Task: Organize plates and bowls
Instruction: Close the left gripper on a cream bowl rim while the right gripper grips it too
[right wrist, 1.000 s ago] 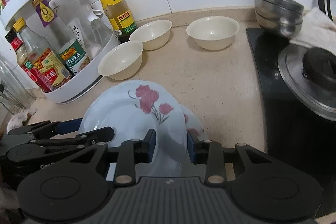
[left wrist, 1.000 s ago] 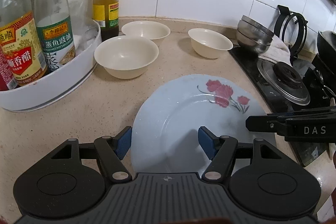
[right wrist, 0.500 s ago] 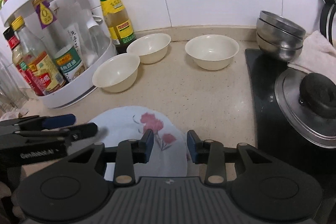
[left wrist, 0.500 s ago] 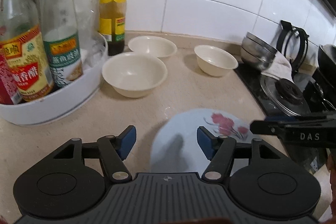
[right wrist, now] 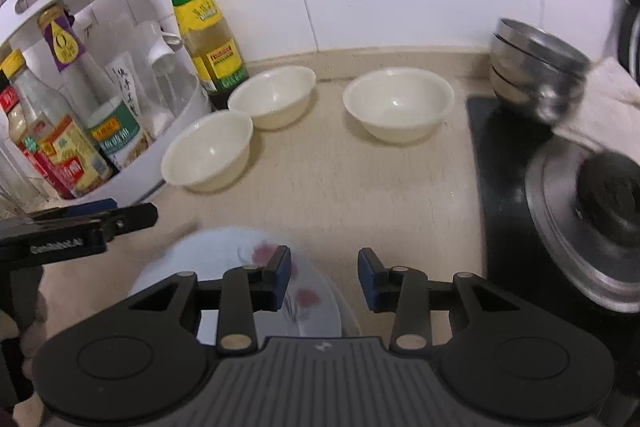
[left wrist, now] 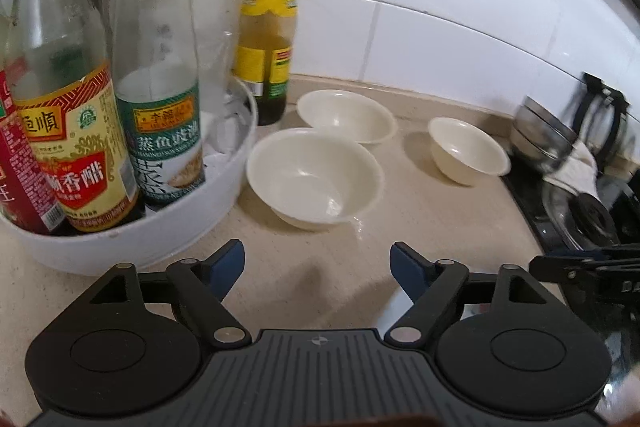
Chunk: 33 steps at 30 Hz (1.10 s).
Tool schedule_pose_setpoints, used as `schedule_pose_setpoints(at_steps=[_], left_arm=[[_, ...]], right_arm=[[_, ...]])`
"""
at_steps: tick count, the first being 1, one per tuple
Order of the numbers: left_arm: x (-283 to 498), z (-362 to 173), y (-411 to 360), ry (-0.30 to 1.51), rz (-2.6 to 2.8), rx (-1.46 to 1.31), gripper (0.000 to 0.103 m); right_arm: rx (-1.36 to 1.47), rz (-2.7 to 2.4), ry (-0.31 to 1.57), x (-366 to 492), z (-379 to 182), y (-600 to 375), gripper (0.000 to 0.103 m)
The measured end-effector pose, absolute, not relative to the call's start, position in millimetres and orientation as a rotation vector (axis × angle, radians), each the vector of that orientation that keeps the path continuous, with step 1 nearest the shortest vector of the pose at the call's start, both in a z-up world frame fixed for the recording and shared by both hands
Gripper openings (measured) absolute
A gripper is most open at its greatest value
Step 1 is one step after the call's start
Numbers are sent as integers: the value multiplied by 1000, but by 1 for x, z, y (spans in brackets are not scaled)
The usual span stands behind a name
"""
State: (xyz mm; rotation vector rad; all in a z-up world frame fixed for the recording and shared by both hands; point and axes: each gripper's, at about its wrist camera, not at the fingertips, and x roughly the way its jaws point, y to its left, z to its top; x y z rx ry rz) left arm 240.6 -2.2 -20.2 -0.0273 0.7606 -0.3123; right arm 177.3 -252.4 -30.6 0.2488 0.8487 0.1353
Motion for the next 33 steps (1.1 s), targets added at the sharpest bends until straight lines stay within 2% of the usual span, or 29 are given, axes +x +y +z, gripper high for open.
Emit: schedule_pose_setpoints(at_steps=[3,13,15,17,20,24,26,27,33], left_arm=[[257,-22,-2,785,-257,-65,84],[292,-34,-12,841,-147,-130,81],[300,-38,-14,857,-130,-130,77],[307,-41,-16,864,-125,-137,66],[317,-47,-20,894,-128,-141,56],[324,-56,-24,931,-146,-144,48],[326,-59,-25,933,-158,-137,35],[328,-60,-24,936,-169,-148,35],[325,-55,-22,921,-196,-151,33]], right_arm=[[209,190,827,201,-21,-247,42],[190,390,916,318,-36,-222,43],[183,399,940,335,-44,-217,43],[174,414,958,347,-51,-212,43],[189,452,982,358,-57,-208,42],[208,471,1019,370,-68,-204,29],[230,484,1036,373,-72,-205,18],[230,484,1038,374,-73,-204,13],[248,482,1037,370,-71,-204,12]])
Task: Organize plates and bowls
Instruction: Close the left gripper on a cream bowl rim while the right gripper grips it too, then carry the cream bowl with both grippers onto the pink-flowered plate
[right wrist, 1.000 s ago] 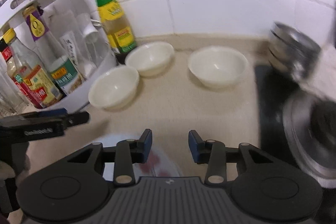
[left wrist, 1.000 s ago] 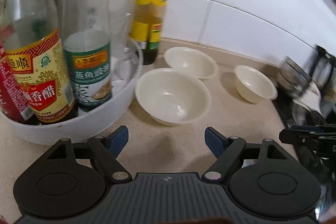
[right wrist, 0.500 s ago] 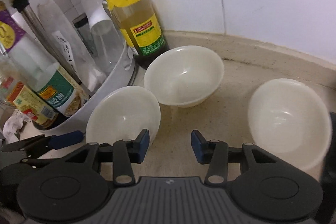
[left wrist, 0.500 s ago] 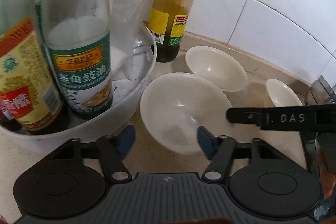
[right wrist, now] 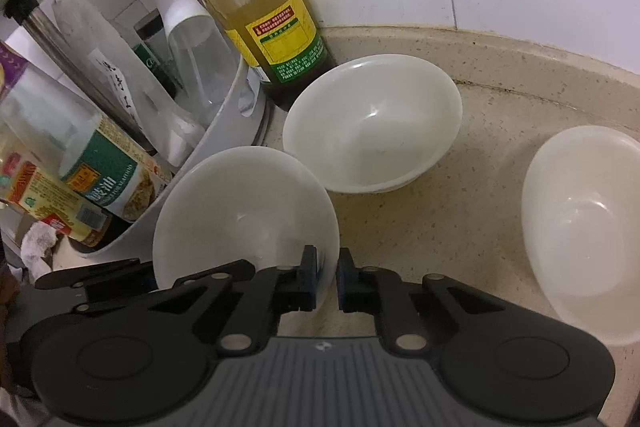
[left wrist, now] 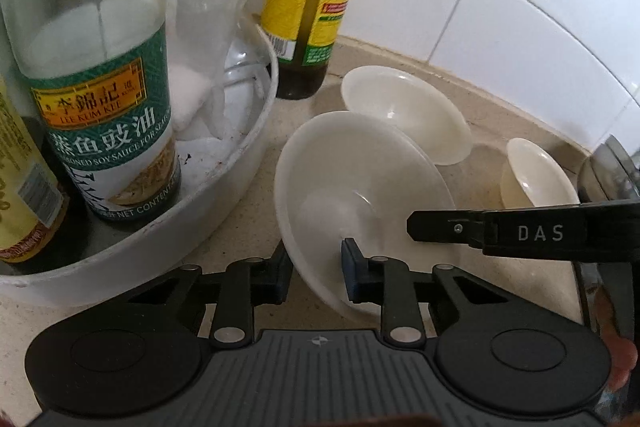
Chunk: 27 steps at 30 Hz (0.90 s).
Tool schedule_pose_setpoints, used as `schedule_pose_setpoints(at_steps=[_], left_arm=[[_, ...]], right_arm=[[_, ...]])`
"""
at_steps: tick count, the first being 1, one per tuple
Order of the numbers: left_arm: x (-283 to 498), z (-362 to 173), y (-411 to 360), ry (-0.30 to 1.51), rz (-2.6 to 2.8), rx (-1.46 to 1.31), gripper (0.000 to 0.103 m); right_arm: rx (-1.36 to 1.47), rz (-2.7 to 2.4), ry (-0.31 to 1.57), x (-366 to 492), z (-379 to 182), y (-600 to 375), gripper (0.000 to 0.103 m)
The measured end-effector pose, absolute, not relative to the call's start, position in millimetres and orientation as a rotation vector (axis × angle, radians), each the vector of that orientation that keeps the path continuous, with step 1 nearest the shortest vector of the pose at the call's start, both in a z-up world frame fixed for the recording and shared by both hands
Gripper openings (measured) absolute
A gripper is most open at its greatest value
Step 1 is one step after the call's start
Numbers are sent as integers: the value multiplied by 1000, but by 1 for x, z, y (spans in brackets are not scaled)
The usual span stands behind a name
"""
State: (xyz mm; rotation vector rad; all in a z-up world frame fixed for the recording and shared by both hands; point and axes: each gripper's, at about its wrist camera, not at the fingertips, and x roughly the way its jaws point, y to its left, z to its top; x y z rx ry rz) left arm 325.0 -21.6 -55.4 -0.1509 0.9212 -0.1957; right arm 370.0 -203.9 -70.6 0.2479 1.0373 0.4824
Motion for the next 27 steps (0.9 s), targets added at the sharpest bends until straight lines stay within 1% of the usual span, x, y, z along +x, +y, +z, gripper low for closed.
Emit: schedule_pose_setpoints(at_steps=[13,27], left_arm=[[290,-33,-47,902,-297,-87,35],[256,-7,-60,831,-305,-29,36]], right_arm=[[301,457,1025,321,-46,-233,12],[301,456,957,276,-21,-245,12]])
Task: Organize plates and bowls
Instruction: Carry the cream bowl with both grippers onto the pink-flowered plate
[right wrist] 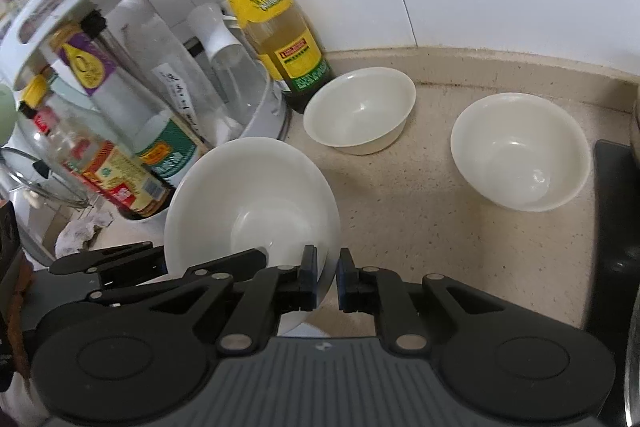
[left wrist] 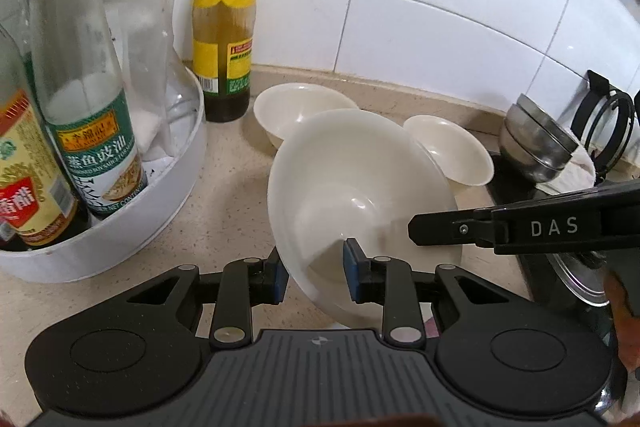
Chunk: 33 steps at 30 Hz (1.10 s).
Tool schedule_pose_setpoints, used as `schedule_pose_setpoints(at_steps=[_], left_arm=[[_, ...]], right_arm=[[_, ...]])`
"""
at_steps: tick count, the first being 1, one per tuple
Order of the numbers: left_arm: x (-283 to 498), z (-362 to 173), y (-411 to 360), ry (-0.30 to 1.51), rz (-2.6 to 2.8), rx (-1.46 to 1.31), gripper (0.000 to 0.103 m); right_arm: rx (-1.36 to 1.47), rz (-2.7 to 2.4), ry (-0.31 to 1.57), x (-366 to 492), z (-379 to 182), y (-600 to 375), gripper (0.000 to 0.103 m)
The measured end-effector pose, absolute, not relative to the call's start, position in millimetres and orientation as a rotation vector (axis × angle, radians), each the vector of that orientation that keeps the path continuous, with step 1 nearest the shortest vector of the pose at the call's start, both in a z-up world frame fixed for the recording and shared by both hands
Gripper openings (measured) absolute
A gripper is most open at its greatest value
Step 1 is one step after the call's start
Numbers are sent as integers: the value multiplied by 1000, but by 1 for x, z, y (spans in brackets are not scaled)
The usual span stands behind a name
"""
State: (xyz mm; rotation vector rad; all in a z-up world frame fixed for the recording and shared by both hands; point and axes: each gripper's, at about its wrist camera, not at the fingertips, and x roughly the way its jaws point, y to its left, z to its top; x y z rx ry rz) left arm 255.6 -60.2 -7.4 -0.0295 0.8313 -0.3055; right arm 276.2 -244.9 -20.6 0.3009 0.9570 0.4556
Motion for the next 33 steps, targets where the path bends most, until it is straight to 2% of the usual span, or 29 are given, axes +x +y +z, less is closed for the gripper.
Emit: schedule_pose_setpoints(at_steps=[9,33], left_arm=[[216,7,-67,803,-255,-21,39],[124,1,-60,828,-408,11,41]], right_arm=[[299,523,930,243,-7,-253,12],[333,454,958,127,-1,-254,12]])
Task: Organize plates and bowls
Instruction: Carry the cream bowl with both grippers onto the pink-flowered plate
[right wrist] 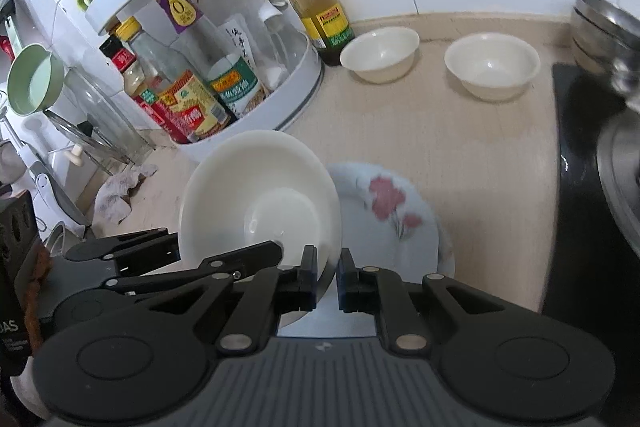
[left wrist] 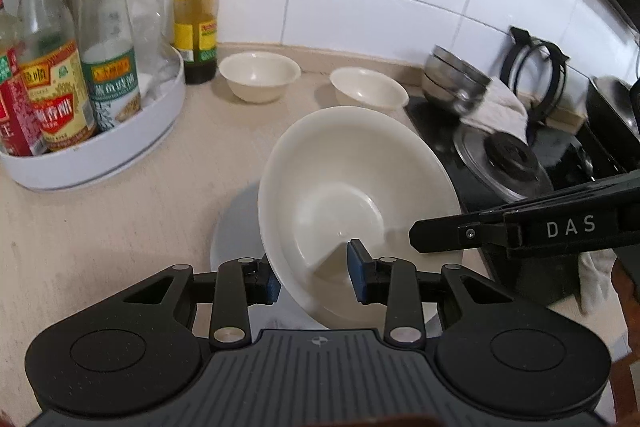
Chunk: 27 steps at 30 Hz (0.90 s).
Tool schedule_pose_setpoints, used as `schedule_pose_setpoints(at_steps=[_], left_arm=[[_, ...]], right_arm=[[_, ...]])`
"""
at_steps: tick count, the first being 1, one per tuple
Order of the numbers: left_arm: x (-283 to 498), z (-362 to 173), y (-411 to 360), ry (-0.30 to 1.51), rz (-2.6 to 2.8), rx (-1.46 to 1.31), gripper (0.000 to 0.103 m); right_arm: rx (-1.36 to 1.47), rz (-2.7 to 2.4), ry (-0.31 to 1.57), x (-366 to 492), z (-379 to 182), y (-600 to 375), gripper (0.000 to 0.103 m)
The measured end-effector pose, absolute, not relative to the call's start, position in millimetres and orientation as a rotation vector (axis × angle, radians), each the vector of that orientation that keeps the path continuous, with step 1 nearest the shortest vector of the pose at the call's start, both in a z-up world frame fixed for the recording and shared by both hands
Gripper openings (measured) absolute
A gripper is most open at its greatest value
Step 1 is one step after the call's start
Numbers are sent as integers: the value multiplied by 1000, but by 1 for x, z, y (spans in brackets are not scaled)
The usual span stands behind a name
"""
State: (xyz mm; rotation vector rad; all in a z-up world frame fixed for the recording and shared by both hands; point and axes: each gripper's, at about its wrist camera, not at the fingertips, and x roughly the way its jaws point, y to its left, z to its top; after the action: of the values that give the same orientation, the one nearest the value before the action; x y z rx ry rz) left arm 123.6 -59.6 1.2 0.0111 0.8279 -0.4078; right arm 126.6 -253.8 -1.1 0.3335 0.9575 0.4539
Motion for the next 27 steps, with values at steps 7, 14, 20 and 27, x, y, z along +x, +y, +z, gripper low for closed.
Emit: schedule_pose_setpoints(at_steps=[7,14,20,27], left_arm=[[118,-10,-60,860,-448,29,43],[127,-25,-58,908,-461,19,43],[137,-28,-57,928,-467,13,44],[144,-25,-55,924,-454,17,49]], right_arm=[[351,401,995,111,-8,-251,12],[393,372,1059,118,-24,-250,12],[396,368,1092,128,-30,-249,13],[391,382,1101,141,-27,-251,14]])
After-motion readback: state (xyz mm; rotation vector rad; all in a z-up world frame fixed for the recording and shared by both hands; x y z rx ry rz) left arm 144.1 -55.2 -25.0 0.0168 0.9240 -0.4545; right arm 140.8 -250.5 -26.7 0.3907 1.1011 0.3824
